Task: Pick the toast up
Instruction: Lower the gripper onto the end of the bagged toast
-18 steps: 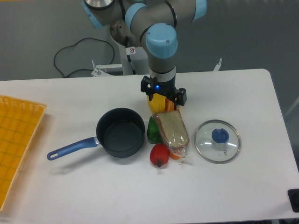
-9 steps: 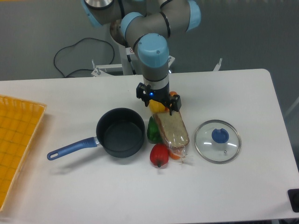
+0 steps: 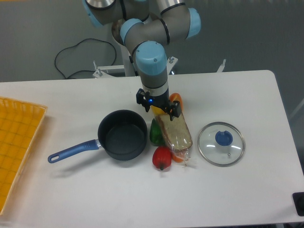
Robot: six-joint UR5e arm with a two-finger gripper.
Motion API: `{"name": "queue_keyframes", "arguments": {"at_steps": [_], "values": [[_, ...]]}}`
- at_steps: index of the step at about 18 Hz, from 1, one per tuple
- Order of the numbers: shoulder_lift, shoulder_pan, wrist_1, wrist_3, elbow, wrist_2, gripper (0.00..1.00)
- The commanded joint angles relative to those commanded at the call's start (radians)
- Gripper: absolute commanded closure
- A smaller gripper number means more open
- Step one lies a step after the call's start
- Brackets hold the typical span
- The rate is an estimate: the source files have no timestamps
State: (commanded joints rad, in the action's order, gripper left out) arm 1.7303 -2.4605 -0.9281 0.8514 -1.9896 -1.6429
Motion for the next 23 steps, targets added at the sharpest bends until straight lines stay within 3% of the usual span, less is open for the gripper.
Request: {"name": "queue_keyframes", "arguments": {"at_steps": [23], "values": [[0.040,0.023,0.009,-0.029,0.009,-0.055,0.00]]}}
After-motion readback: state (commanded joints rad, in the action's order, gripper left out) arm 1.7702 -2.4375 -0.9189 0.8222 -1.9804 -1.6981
